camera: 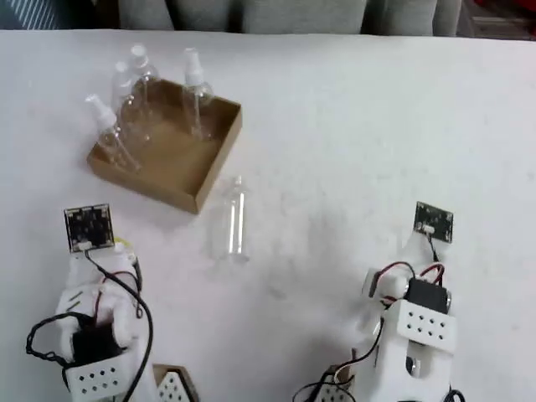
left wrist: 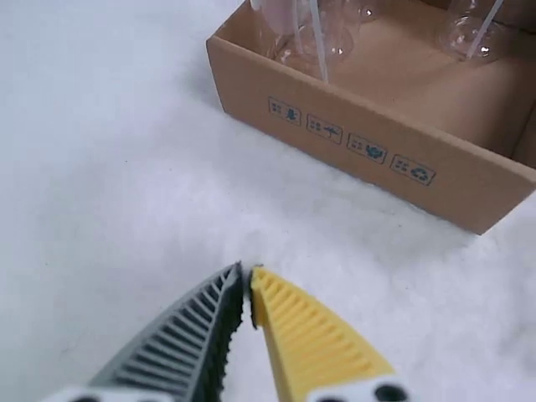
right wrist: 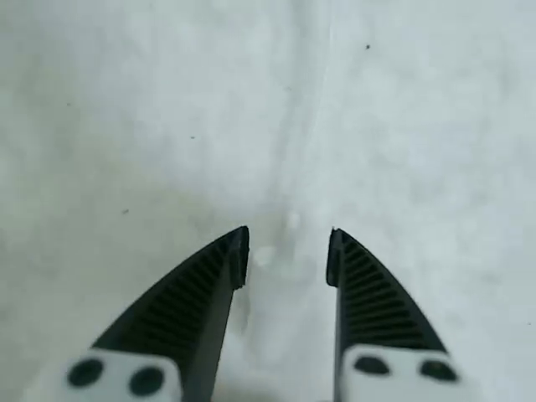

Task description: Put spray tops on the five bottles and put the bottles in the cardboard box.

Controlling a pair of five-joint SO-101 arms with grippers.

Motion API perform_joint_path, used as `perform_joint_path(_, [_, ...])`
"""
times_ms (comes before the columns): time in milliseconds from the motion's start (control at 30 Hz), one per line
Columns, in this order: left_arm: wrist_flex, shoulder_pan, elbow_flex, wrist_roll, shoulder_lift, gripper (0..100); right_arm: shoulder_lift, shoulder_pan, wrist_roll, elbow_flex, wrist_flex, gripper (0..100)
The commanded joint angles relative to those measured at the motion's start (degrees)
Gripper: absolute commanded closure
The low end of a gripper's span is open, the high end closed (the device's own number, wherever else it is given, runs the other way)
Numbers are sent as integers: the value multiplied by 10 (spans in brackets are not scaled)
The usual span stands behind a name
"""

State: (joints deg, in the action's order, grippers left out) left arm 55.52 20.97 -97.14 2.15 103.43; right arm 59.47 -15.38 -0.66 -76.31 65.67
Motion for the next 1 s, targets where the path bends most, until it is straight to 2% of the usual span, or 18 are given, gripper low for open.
perform_joint_path(0, [-4,-8,1,4,1,973,7,-22,-6,22,30,830])
perform_joint_path(100, [-4,-8,1,4,1,973,7,-47,-6,24,32,782])
perform_joint_path(167, [-4,-8,1,4,1,973,7,-50,-6,23,31,786])
perform_joint_path(400, [-4,-8,1,4,1,973,0,1,-4,4,7,906])
perform_joint_path(733, [-3,-7,1,4,1,973,0,7,8,-19,-22,779])
perform_joint_path(967, [-2,-7,1,4,1,973,0,46,11,-30,-33,914])
